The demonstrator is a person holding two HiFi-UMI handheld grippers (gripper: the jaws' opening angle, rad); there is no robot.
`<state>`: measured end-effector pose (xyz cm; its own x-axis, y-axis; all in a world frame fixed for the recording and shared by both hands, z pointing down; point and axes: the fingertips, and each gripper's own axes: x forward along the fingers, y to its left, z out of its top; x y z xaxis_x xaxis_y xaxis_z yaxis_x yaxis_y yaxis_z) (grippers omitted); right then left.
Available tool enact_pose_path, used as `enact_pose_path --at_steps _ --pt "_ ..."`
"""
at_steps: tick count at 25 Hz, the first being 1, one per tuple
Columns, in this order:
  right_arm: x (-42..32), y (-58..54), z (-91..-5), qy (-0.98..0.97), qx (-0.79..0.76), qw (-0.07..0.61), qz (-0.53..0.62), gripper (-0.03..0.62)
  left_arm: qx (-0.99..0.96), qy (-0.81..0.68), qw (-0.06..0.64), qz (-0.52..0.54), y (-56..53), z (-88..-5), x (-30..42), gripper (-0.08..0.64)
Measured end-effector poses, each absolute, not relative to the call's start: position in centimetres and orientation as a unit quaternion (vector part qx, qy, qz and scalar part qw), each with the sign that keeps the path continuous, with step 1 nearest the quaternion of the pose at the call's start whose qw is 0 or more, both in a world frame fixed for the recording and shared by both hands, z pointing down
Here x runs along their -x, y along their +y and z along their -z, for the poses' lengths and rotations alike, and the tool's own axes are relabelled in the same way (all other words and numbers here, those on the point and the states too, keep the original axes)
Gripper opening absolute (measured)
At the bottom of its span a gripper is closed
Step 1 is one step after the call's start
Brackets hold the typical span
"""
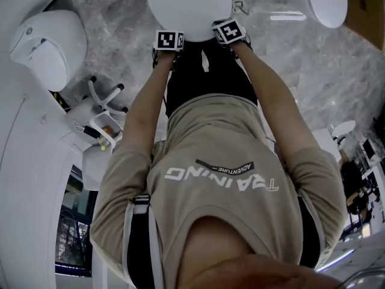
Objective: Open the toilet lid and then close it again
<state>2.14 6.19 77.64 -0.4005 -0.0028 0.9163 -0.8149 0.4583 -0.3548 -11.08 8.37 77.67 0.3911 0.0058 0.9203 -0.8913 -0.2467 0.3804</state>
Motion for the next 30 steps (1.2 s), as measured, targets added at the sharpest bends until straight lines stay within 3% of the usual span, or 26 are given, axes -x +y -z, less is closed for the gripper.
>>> enact_pose_path --at_steps 30 --pt "-3.4 10.7 -91.1 -0.69 -0.242 0.496 -0.468 0.014 -0.617 -0.342 0.547 -0.451 12.7 -91.0 10.0 0.005"
